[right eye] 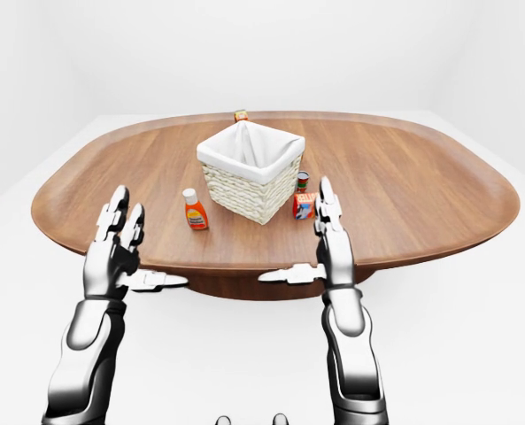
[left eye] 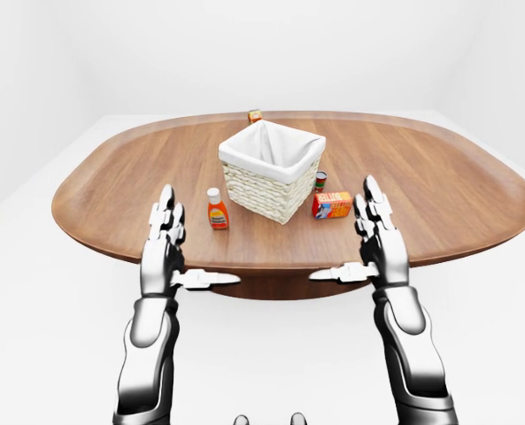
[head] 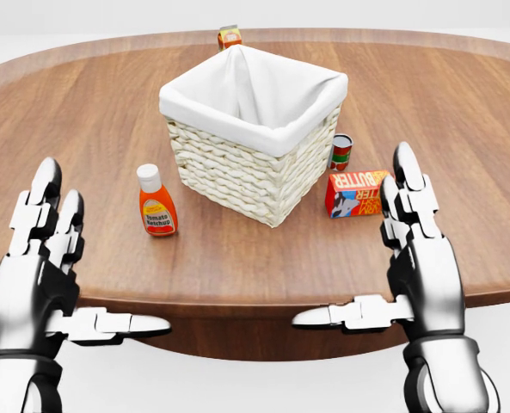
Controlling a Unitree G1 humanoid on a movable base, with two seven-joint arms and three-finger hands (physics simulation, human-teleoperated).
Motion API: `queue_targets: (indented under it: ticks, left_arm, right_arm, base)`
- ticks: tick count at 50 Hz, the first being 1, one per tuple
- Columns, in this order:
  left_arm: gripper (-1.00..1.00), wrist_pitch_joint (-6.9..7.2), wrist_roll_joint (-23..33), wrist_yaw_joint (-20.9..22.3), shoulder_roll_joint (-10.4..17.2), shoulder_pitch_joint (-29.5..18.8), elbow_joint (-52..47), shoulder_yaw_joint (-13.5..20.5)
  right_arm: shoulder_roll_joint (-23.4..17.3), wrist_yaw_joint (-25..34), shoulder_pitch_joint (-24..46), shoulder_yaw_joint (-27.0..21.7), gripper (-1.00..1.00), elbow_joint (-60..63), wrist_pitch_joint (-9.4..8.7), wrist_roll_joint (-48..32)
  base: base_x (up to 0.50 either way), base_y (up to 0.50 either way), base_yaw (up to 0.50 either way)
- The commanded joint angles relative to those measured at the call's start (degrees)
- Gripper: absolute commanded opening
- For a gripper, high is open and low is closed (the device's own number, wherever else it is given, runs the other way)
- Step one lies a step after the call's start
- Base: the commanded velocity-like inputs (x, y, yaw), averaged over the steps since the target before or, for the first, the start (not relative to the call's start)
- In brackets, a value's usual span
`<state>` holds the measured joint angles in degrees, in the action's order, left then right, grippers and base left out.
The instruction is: Pick up the butter and put it in the basket.
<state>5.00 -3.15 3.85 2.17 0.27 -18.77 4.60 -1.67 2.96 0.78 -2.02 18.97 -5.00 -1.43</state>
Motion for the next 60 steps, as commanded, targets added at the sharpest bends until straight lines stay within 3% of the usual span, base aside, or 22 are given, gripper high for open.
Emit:
queue_targets:
  ticks: [1, 9, 27, 41, 51, 60]
  left_arm:
    - [1.0, 0.0, -1.2, 0.6, 1.0, -3.6, -7.7, 1.7]
    - [1.0, 0.0, -2.3, 0.3, 2.0, -7.2, -8.9, 2.6]
    - [1.0, 0.0, -2.3, 0.5, 1.9, -6.5, -10.6, 2.4]
    - [1.0, 0.0, -2.4, 0.5, 1.9, -6.3, -11.2, 2.7]
    - [1.0, 0.0, -2.4, 0.6, 1.9, -6.0, -12.4, 2.7]
    - [1.0, 0.0, -2.5, 0.7, 1.8, -5.7, -12.9, 2.8]
  right_arm:
    - [-1.4, 1.0, 3.9, -2.0, 1.0, 8.6, 0.0, -1.2]
    - [-2.3, 2.6, 5.4, -2.9, 1.0, 12.0, 0.0, -1.6]
    - [-2.1, 4.0, 5.2, -2.6, 1.0, 12.6, 0.0, -2.6]
    - [-1.8, 3.1, 5.8, -3.2, 1.0, 11.4, 0.0, -2.9]
    - [-2.1, 2.8, 5.3, -3.1, 1.0, 12.0, 0.0, -2.5]
    - [-1.9, 3.3, 4.8, -2.7, 1.0, 12.3, 0.0, -3.1]
  base:
    - [0.0, 0.0, 0.0]
    - [0.02, -0.01, 0.0]
    - [0.41, -0.27, 0.0]
    - [0.5, -0.01, 0.0]
    - [0.03, 0.0, 0.0]
    - [0.48, 0.0, 0.0]
